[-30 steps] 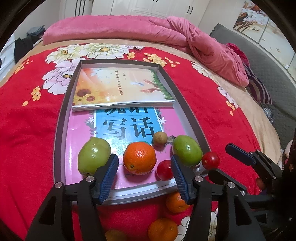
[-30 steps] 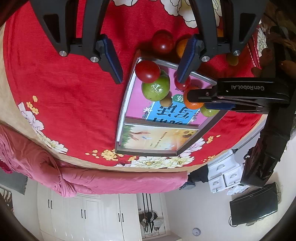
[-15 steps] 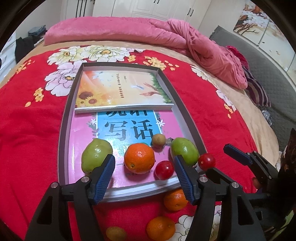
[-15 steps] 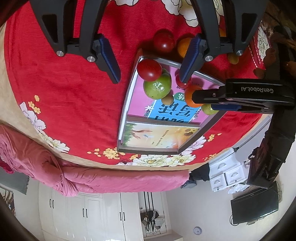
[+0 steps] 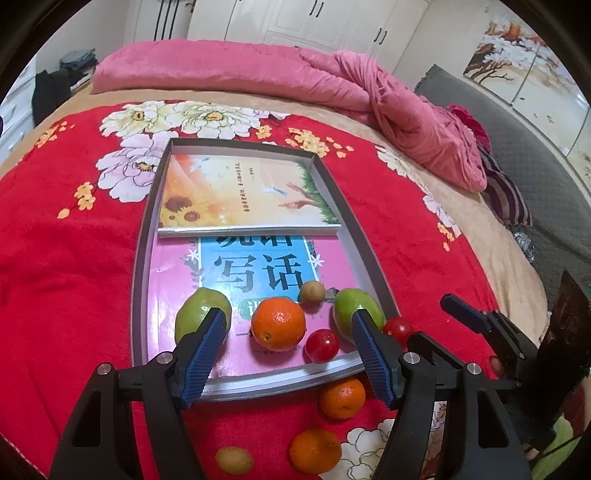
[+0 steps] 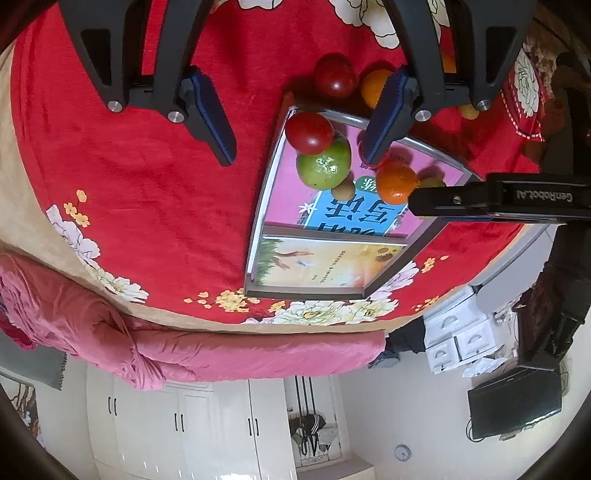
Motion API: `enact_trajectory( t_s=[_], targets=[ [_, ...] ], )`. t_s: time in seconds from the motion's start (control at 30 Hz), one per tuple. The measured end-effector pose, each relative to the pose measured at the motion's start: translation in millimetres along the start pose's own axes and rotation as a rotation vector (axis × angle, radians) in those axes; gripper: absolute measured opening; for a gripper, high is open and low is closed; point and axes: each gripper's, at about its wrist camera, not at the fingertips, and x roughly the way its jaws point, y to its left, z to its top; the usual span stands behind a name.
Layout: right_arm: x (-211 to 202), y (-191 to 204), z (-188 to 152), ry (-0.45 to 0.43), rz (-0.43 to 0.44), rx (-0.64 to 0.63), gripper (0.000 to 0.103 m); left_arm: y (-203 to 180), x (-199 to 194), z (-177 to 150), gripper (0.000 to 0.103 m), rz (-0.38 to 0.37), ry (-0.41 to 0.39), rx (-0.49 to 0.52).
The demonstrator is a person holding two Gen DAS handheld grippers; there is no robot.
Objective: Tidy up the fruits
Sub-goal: 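Withdraw both open tools from the tray toward the remaining fruit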
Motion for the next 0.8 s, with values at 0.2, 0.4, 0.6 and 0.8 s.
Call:
enact_trajectory(
  t_s=[0.2,0.4,0.6,0.8],
  targets=[
    [-3.1,-6.9,1.2,-0.013,-0.006,0.033,0.074,-3.9,-6.8,0.0,0.075,-0.004,-0.011,0.02],
    [-4.4,-14.6,2.7,-0.02,-0.011,0.074,0.076,-8.1,-12.8,0.2,0.076,-0.002,-0.022,0.036],
    [-7.1,-21.2,4.1,-0.035,-0.031,0.104,0.078,-7.6,-21.4,1.4,0.078,0.0,-0.039,0.038],
    [-9.7,-26.0,4.9,-0.046,-0.033,0.131,0.079,-3.3,-31.7,4.4,0.079,0.002,-0.059,0.029]
  ],
)
